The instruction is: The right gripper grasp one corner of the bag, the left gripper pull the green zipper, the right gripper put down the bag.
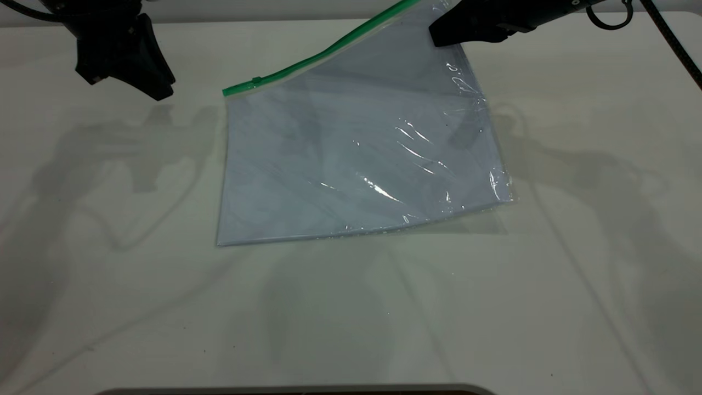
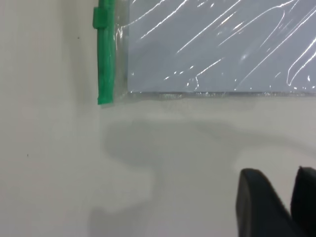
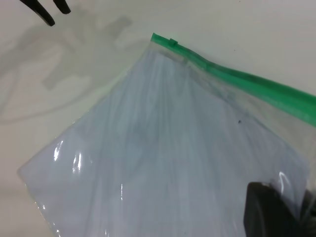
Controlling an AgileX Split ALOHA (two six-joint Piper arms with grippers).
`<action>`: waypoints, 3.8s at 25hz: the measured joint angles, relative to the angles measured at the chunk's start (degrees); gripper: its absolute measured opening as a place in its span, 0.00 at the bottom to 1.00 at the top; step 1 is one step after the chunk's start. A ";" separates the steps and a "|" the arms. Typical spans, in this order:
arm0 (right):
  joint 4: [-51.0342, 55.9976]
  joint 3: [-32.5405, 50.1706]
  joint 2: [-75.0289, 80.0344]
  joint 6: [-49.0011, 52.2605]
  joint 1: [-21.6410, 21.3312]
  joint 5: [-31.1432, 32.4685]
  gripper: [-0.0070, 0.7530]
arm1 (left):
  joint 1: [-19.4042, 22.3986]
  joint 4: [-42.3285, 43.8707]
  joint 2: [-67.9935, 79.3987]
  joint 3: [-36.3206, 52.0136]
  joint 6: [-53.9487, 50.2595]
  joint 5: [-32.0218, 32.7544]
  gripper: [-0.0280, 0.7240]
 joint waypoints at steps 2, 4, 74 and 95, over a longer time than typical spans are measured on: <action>0.00 0.00 0.00 0.00 0.00 0.00 0.06 | 0.00 -1.54 0.00 0.00 -0.24 0.00 0.47; 0.00 0.00 0.00 0.00 0.00 0.00 0.06 | 0.00 -4.58 0.00 0.00 -1.15 -0.44 0.53; -53.17 19.51 -86.92 82.53 -0.19 19.33 0.79 | -3.40 29.94 -116.01 43.89 -93.22 22.30 0.73; -75.02 35.73 -112.73 97.39 -0.19 24.26 0.79 | -3.40 27.36 -122.04 62.75 -97.20 22.30 0.73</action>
